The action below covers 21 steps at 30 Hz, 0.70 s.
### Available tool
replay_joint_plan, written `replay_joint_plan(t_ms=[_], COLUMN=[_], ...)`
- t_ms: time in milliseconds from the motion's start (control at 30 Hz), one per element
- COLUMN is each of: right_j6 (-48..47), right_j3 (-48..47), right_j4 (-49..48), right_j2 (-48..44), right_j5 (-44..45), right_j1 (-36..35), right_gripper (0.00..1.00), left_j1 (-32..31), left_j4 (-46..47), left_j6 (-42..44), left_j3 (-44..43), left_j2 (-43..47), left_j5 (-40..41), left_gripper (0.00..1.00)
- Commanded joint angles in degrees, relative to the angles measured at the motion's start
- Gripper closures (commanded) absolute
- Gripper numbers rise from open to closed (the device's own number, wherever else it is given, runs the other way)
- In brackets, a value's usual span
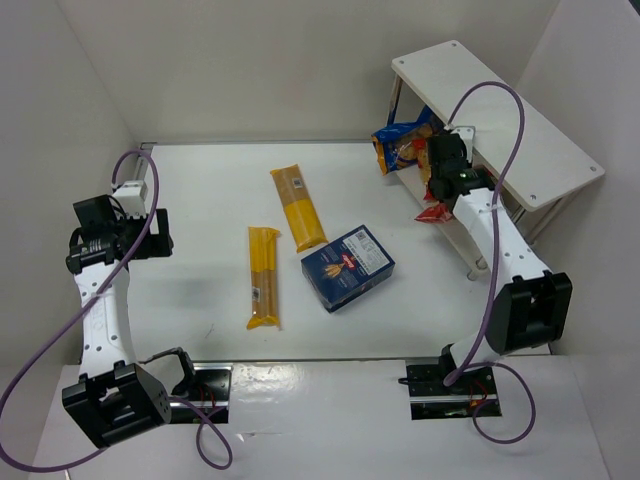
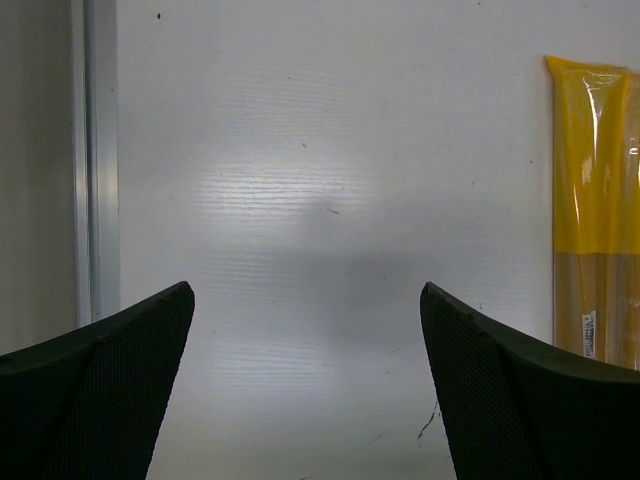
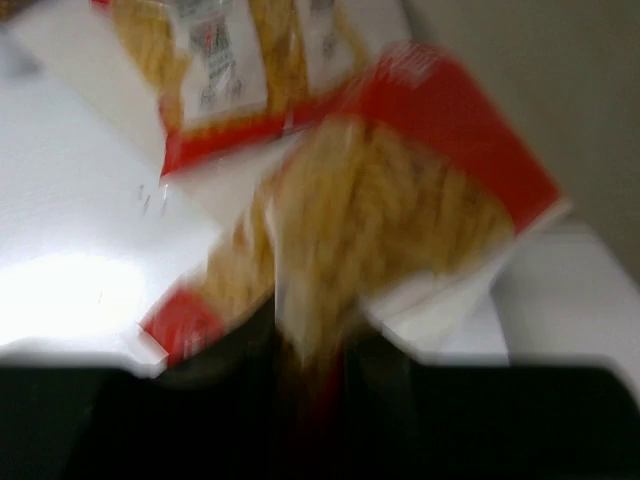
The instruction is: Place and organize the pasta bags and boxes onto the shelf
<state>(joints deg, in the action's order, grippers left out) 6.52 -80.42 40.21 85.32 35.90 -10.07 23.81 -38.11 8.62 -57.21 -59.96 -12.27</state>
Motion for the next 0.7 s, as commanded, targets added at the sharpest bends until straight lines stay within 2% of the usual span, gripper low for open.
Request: replay_joint_plan(t_ms=[0,400,667], right_j6=[-1.43,-4.59,-11.00], right_j3=[0.88,6.24,7.03], right_j4=[-8.30,-12.95,-14.19], right_j2=[-3.93,-5.60,-7.45], right_j5=[6.10,9.01,9.01], right_j1=[0.75,1.28,-0.39], right_gripper=[1.00,1.00,1.00], left_j1=[0.36,0.36,0.36], left_j4=[1.46,1.46,1.46], left_j6=[-0.54,-0.54,-0.54], left_j3=[0.17,0.17,0.17], left_j2=[-0.06,0.46,0.99], left_j5=[-1.17,-1.17,-1.17], left_gripper=[0.01,0.01,0.01])
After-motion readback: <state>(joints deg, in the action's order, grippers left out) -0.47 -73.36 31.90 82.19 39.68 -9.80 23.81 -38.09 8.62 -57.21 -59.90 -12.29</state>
